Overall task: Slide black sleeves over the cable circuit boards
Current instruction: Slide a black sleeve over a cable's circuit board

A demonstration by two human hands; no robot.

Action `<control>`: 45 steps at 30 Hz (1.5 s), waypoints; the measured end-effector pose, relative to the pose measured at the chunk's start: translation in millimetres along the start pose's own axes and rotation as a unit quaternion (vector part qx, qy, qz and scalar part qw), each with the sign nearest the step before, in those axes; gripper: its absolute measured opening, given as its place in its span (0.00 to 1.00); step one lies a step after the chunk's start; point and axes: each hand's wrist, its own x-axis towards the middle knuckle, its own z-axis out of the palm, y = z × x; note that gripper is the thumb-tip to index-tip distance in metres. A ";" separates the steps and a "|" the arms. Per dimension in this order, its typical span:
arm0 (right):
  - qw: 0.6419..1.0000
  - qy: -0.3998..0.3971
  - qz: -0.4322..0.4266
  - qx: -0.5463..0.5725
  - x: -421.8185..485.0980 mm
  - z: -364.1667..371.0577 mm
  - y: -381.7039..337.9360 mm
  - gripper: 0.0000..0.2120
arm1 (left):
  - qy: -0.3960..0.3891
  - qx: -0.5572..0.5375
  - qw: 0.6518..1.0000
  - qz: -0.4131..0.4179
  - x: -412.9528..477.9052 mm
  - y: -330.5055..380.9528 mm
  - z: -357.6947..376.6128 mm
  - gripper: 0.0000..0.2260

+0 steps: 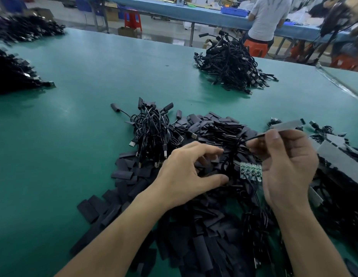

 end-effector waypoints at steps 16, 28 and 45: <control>0.879 -0.092 0.065 -0.464 -2.6 -9.6 22.5 0.12 | 0.116 -0.147 0.978 -0.089 8.9 -4.5 -11.2 0.07; 0.697 -0.131 0.101 -0.698 -5.5 -7.7 20.9 0.12 | 0.123 -0.005 0.983 -0.138 6.3 -12.4 -18.3 0.19; 0.857 -0.103 -0.032 -0.504 -12.2 -4.1 22.2 0.06 | 0.095 -0.082 0.987 -0.097 1.3 -14.2 -15.8 0.03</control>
